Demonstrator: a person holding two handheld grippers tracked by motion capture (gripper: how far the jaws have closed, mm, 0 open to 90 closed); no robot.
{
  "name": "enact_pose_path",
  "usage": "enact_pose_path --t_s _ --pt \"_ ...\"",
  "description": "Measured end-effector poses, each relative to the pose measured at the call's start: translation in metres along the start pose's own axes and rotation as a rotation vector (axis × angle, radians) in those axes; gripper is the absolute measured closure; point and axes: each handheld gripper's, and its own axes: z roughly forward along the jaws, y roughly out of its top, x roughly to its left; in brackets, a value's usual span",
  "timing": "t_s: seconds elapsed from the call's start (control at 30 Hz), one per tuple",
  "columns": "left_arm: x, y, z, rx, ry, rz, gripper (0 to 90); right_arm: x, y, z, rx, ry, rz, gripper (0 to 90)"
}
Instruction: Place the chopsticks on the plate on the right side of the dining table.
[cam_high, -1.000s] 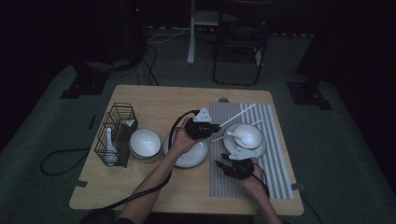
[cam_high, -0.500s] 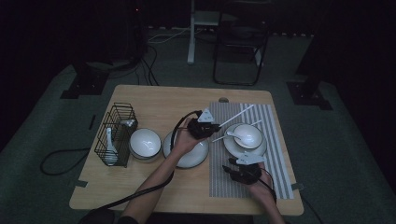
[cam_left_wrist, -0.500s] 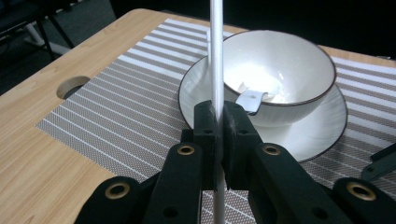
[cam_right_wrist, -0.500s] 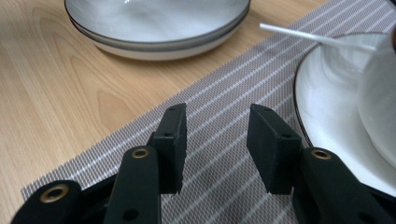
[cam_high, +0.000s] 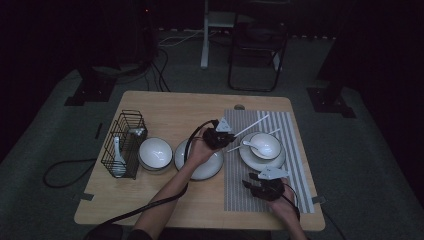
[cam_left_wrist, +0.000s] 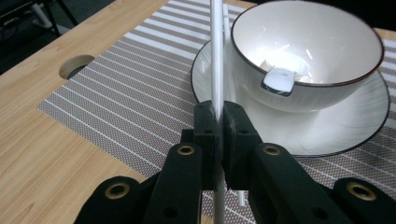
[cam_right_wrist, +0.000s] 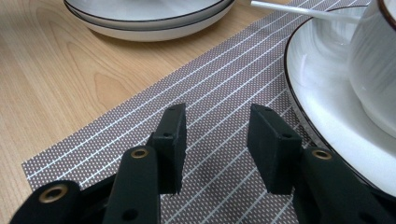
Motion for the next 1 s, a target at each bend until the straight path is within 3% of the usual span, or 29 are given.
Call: enact_pose_path --t_s 0.43,1.0 --pt "0.0 -0.006 0.023 0.091 -0.007 -0.012 85.9 0.001 -0.002 0.001 -0.001 0.004 0.005 57.2" --pt "-0.008 0.002 0.039 0.157 -0.005 0.022 85.8 0.001 -0.003 0.001 -0.002 -0.002 0.006 57.5"
